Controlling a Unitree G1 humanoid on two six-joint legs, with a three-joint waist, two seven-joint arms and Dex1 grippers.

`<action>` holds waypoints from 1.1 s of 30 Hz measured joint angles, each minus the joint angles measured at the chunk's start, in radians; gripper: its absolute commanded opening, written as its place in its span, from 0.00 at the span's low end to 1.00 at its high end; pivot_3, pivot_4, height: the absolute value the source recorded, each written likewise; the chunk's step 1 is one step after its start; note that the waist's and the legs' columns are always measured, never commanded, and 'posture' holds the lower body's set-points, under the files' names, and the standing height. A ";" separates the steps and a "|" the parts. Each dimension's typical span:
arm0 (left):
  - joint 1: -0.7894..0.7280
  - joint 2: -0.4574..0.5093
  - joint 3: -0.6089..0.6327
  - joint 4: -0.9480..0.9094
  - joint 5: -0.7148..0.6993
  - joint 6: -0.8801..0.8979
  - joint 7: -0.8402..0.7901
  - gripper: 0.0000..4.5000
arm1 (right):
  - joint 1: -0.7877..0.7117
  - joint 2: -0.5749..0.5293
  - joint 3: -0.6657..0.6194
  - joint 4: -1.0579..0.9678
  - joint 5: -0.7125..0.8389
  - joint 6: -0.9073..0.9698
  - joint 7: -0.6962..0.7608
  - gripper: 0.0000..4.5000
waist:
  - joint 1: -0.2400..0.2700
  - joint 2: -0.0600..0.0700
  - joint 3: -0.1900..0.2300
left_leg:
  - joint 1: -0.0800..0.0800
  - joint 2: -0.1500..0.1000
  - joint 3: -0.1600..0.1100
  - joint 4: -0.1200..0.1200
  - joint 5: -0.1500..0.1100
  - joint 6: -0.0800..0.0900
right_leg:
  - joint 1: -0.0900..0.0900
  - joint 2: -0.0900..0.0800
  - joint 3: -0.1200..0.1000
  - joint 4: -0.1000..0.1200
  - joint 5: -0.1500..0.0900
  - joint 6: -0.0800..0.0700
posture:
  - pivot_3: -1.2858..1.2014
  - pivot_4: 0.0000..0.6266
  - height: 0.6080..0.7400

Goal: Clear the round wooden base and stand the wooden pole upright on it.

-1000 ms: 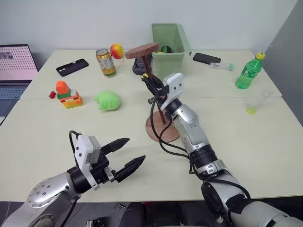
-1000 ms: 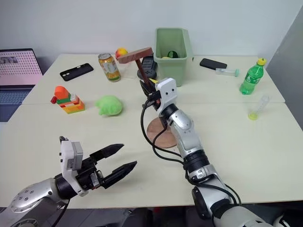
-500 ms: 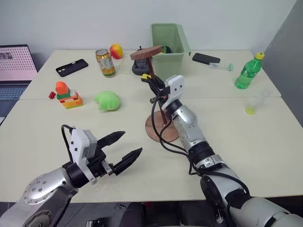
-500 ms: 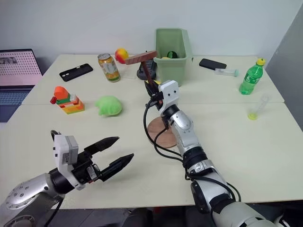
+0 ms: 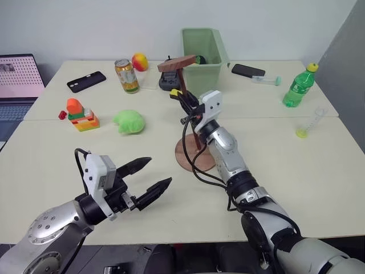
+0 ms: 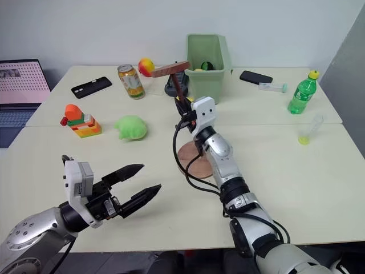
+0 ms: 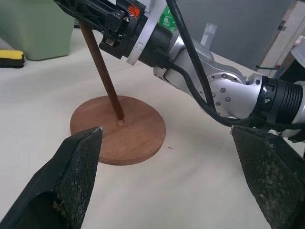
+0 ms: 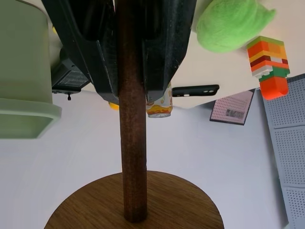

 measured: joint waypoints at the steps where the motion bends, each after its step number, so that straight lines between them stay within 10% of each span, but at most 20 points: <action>1: 0.000 0.000 0.000 0.000 0.000 0.000 0.000 1.00 | 0.000 0.000 0.001 -0.001 0.000 0.001 0.000 0.06 | 0.000 0.000 0.000 | 0.000 0.000 0.000 0.000 0.000 0.000 | 0.000 0.000 0.000 0.000 0.000 0.000 | 0.52 0.24 1.00; 33: -0.017 0.008 0.000 0.000 -0.002 0.000 0.002 1.00 | 0.061 -0.001 0.065 -0.110 0.027 0.056 -0.006 0.06 | -0.001 0.000 0.000 | 0.000 0.000 0.000 0.000 0.000 0.000 | 0.000 0.000 0.000 0.000 0.000 0.000 | 0.52 0.24 1.00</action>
